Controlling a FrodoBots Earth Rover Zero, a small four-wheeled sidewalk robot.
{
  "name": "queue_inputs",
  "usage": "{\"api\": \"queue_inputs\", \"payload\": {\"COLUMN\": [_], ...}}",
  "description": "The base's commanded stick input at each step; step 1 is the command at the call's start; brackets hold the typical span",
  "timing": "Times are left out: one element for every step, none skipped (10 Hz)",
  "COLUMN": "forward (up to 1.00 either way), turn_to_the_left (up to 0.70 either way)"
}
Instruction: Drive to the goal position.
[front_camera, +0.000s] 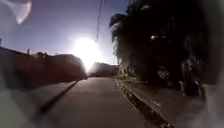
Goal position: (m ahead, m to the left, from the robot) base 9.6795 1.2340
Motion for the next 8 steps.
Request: {"api": "queue_inputs", "payload": {"forward": [1.00,1.00,1.00,1.00,1.00,1.00,1.00,1.00], "turn_to_the_left": [0.00,0.00,0.00,0.00,0.04,0.11,0.15,0.15]}}
